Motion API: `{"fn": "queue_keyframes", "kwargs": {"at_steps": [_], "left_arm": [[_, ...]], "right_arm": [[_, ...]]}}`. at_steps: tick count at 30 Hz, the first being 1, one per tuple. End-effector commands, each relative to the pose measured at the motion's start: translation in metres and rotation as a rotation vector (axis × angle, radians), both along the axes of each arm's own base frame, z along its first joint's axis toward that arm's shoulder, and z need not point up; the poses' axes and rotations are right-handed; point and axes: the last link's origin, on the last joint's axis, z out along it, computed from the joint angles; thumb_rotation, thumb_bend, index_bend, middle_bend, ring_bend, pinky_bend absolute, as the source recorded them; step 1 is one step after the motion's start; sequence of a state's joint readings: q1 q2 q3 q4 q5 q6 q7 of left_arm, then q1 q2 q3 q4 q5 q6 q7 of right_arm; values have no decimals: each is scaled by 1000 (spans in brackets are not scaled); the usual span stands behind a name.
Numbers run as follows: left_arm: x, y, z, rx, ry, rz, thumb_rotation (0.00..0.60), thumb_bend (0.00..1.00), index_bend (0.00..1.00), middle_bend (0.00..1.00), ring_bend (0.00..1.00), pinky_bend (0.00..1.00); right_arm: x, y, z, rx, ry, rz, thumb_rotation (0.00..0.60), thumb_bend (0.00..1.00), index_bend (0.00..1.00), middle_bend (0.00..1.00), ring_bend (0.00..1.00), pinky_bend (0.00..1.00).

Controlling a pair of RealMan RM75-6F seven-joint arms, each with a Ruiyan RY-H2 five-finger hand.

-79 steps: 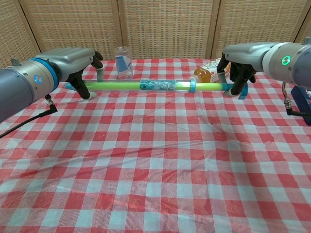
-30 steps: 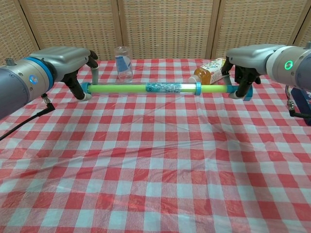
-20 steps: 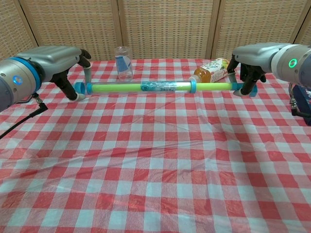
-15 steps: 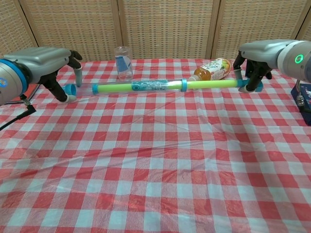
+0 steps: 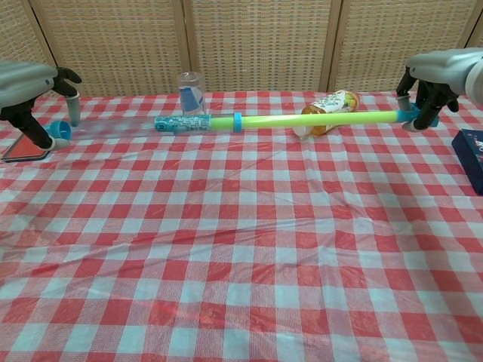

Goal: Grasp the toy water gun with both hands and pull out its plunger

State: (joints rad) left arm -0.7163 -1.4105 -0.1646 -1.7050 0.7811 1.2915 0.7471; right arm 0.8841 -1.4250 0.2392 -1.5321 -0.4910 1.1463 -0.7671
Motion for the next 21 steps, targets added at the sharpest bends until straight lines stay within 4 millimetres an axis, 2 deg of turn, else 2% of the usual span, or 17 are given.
{"fn": "queue_keyframes", "kwargs": {"at_steps": [1, 9, 18, 20, 21], "left_arm": [[-2, 0, 3, 0, -2, 1, 600, 440, 516, 0, 0, 0], [-16, -2, 6, -12, 6, 26, 600, 440, 517, 0, 0, 0], [-13, 0, 4, -27, -3, 19, 600, 434, 510, 0, 0, 0], [-10, 0, 1, -43, -7, 12, 600, 386, 437, 0, 0, 0], [-9, 0, 0, -51, -7, 9, 600, 350, 387, 0, 0, 0]], "right_arm": [[0, 0, 2, -5, 3, -2, 600, 508, 858, 1000, 958, 684], [-7, -2, 12, -42, 26, -22, 600, 508, 858, 1000, 959, 684], [-14, -3, 15, -47, 37, -38, 600, 501, 853, 1000, 956, 684], [-16, -3, 15, -49, 39, -37, 600, 452, 793, 964, 910, 667], [-17, -2, 16, -50, 41, -36, 600, 402, 695, 889, 838, 625]]}}
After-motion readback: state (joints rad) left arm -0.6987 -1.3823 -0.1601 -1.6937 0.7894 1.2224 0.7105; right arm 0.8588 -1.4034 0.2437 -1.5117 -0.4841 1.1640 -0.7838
